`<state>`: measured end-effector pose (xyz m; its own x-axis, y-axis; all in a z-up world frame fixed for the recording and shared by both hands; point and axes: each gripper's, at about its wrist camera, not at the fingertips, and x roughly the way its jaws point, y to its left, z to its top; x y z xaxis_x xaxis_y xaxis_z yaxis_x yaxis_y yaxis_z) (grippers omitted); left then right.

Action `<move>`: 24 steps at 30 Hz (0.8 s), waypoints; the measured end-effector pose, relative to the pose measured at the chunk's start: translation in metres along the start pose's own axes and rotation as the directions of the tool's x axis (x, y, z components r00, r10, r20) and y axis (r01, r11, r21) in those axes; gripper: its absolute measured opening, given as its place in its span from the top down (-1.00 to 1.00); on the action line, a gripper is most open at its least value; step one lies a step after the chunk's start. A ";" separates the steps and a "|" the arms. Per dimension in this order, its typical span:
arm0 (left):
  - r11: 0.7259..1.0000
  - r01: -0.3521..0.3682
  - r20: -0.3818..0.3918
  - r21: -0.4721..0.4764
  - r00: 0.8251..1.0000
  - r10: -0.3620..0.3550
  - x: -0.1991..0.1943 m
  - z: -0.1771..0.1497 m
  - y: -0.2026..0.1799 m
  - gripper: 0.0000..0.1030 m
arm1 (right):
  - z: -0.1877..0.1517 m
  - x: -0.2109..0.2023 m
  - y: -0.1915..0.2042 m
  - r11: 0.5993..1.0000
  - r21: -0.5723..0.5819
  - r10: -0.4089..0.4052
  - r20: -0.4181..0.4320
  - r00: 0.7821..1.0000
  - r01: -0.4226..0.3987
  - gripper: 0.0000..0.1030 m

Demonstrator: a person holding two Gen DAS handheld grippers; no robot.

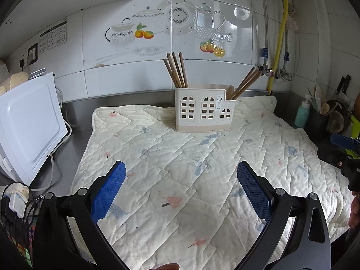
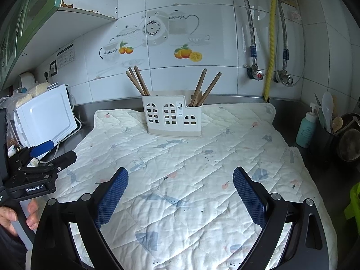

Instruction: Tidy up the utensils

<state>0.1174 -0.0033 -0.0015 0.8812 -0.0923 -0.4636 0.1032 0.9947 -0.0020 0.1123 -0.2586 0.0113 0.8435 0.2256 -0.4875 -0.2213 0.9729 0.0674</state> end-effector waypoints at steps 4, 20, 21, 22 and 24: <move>1.000 -0.004 0.000 0.001 1.000 0.004 -0.001 0.000 0.001 -0.90 | -0.001 0.000 -0.001 1.000 0.003 -0.001 -0.001 1.000 0.001 -0.77; 1.000 -0.002 0.004 -0.016 1.000 0.002 -0.005 -0.001 0.008 -0.90 | -0.005 0.001 -0.003 1.000 -0.004 -0.025 -0.010 1.000 0.025 -0.77; 1.000 -0.001 0.005 -0.016 1.000 0.001 -0.005 -0.001 0.008 -0.90 | -0.005 0.001 -0.003 1.000 -0.006 -0.027 -0.010 1.000 0.027 -0.77; 1.000 -0.001 0.005 -0.016 1.000 0.001 -0.005 -0.001 0.008 -0.90 | -0.005 0.001 -0.003 1.000 -0.007 -0.029 -0.010 1.000 0.029 -0.78; 1.000 0.000 0.007 -0.017 1.000 0.000 -0.005 -0.001 0.009 -0.90 | -0.005 0.002 -0.002 0.999 -0.012 -0.031 -0.009 0.999 0.031 -0.78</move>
<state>0.1133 0.0059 0.0005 0.8846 -0.0923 -0.4572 0.0950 0.9953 -0.0172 0.1114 -0.2605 0.0057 0.8453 0.1948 -0.4975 -0.2008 0.9787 0.0420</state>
